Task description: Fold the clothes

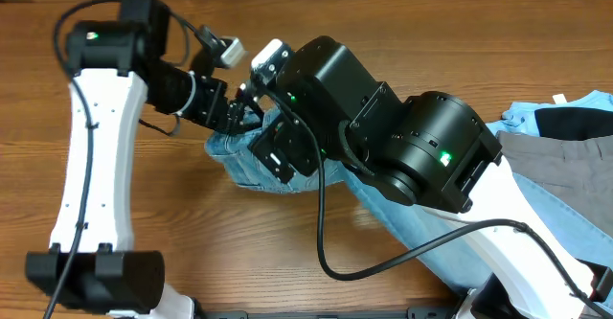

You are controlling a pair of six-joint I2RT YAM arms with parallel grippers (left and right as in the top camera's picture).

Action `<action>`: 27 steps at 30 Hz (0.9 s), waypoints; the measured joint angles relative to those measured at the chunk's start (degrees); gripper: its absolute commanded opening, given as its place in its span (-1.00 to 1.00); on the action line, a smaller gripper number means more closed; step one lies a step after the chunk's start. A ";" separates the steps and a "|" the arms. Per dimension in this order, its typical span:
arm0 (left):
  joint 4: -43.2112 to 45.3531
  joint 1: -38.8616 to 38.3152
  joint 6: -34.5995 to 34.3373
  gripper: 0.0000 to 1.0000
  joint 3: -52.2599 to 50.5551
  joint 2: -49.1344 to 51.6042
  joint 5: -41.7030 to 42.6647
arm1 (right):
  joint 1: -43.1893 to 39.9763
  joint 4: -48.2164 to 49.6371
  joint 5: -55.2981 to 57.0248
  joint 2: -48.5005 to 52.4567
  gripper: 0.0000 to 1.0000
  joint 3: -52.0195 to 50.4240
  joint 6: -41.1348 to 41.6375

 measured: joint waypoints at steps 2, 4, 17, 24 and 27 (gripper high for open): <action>-0.48 0.66 1.29 1.00 0.35 -1.64 -0.09 | -0.35 0.87 1.75 0.00 1.00 0.00 1.18; -1.22 0.92 2.93 0.99 0.52 -3.32 -0.09 | -1.20 1.77 2.67 0.00 1.00 0.00 2.29; -1.18 0.90 14.45 1.00 0.72 -9.79 2.29 | -6.29 3.13 2.58 0.00 1.00 0.00 4.31; -2.25 -1.40 21.20 0.99 0.72 -9.77 4.07 | -6.29 3.65 1.46 0.00 1.00 0.00 4.35; -1.22 -2.14 22.58 0.98 0.72 -9.77 4.39 | -6.29 3.58 0.42 0.00 1.00 0.00 4.31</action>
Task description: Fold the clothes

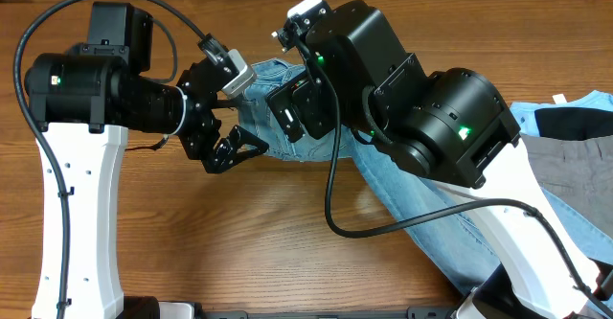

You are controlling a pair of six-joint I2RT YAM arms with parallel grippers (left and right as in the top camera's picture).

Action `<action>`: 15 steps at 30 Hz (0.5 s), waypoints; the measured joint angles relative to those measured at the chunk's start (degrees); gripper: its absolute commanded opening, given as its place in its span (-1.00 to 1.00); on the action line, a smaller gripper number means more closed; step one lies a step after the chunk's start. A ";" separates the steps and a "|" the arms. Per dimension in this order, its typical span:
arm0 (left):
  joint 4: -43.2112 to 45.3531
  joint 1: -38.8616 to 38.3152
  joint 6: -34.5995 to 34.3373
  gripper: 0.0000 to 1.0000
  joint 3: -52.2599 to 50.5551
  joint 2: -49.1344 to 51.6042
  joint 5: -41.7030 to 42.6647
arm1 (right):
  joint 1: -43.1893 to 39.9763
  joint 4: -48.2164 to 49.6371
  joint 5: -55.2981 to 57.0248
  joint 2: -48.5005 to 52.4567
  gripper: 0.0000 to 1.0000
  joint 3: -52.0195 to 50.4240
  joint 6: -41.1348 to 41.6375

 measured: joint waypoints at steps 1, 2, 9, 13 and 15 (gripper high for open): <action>0.61 -0.04 0.24 0.98 0.00 0.00 -0.02 | 0.00 0.00 -0.15 0.00 1.00 0.00 0.00; 1.16 -0.04 0.44 0.98 0.00 0.02 -0.02 | 0.00 0.00 -0.26 -0.02 1.00 0.00 0.00; 3.93 -0.02 1.27 1.00 0.00 0.02 -0.96 | 0.00 -0.09 -3.26 -0.50 1.00 0.00 -0.28; 5.07 -0.02 2.05 1.00 0.00 0.04 -1.36 | 0.00 -0.35 -5.90 -1.90 1.00 0.00 -1.05; 5.44 -0.04 2.49 1.00 0.00 0.07 -1.53 | 0.00 -0.39 -6.56 -2.82 1.00 0.00 -1.18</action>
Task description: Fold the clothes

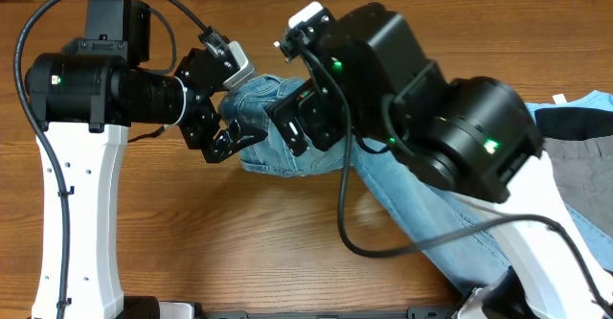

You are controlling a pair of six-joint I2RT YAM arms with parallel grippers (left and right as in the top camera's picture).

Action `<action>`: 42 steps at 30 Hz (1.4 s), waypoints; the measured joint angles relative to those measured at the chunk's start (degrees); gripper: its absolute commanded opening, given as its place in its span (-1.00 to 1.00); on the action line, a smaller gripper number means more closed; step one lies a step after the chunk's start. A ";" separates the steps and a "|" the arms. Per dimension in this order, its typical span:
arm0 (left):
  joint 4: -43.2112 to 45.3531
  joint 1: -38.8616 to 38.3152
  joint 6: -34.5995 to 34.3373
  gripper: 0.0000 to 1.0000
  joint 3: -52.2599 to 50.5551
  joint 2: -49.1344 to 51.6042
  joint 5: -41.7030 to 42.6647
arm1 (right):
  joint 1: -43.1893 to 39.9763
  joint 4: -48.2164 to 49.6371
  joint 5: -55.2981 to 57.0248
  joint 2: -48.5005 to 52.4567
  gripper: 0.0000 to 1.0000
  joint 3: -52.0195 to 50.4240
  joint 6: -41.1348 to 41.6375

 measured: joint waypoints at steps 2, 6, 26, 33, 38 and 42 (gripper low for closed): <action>0.07 0.00 0.66 1.00 0.00 0.11 -0.02 | 0.02 -0.02 -0.55 -1.03 1.00 0.00 -0.11; 0.09 0.00 1.03 0.93 0.00 0.66 0.00 | 0.52 0.11 -1.31 -2.67 1.00 0.00 -0.17; 1.22 3.56 -23.26 -0.92 -0.11 3.45 -20.76 | 2.64 5.42 7.61 -6.62 1.00 0.02 1.38; -2.40 10.16 -34.84 -0.55 -0.11 3.43 -30.88 | 2.62 6.82 10.38 -10.69 1.00 0.57 1.90; -5.49 13.53 -40.65 0.93 -0.11 2.43 -35.85 | 2.62 6.84 12.15 -11.37 1.00 0.94 2.05; -6.38 15.02 -44.54 1.00 -0.11 -0.07 -38.88 | 2.62 6.80 13.22 -11.26 1.00 0.94 2.27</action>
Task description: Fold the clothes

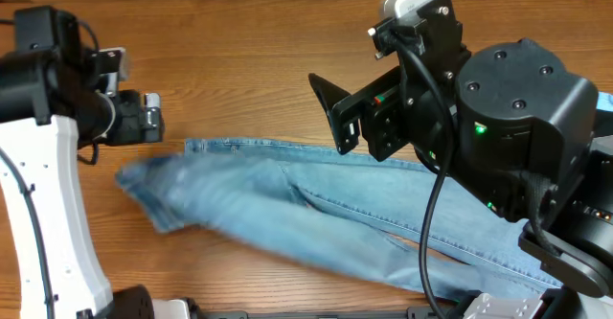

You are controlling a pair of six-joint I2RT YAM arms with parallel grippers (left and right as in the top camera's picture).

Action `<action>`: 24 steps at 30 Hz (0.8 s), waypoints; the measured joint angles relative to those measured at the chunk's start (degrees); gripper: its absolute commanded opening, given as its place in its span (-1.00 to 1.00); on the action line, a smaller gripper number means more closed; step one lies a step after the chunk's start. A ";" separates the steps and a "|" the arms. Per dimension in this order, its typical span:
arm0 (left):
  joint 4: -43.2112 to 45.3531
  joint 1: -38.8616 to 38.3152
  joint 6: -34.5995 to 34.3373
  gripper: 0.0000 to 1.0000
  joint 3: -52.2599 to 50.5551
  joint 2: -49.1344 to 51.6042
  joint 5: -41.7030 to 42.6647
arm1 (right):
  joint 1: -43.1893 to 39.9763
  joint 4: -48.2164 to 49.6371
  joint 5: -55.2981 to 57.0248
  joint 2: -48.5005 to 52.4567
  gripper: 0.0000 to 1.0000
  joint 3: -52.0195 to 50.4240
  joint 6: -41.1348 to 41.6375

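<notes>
A pair of light blue jeans (pixel 316 204) lies stretched flat across the table in the overhead view, running from a blurred end at the left (pixel 144 180) down to the lower right under my right arm. My left gripper (pixel 153 123) is drawn back to the far left, just above and apart from the jeans' upper left corner; its fingers are too dark to read. My right gripper (pixel 330 113) is raised high over the middle of the jeans, its jaws apart and holding nothing.
The bulky right arm (pixel 508 118) hides the right side of the wooden table (pixel 239 60). A sliver of light blue cloth (pixel 605 101) shows at the right edge. The white left arm link (pixel 48 233) stands along the left edge.
The jeans were bunched between both grippers at the table's upper middle; now they lie spread out flat and free. The left gripper has drawn back to the far left and the right gripper has risen.
Both grippers first met at a bunched end of the jeans. Then the left gripper stood open beside the cloth, with the right gripper on it. Then the left gripper was at the cloth again. Now the jeans lie stretched out, both grippers clear of them.
</notes>
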 measured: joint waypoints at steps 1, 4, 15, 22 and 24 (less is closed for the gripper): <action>0.04 0.22 -0.44 1.00 0.00 -0.68 -0.39 | 0.00 0.02 0.42 0.00 1.00 0.00 0.20; 0.81 0.26 -1.62 1.00 0.02 -2.40 -1.09 | 0.00 0.00 1.64 0.00 1.00 0.00 0.83; 3.91 -0.55 -1.03 1.00 -1.73 2.69 5.51 | -0.33 0.02 2.71 0.00 1.00 0.00 3.91; 4.50 -5.33 3.56 1.00 -6.43 14.40 12.44 | -0.33 -0.63 2.84 0.00 1.00 0.00 4.96; 3.98 -6.71 4.15 1.00 -7.04 17.73 13.07 | -0.33 -0.72 2.86 0.00 1.00 0.00 5.09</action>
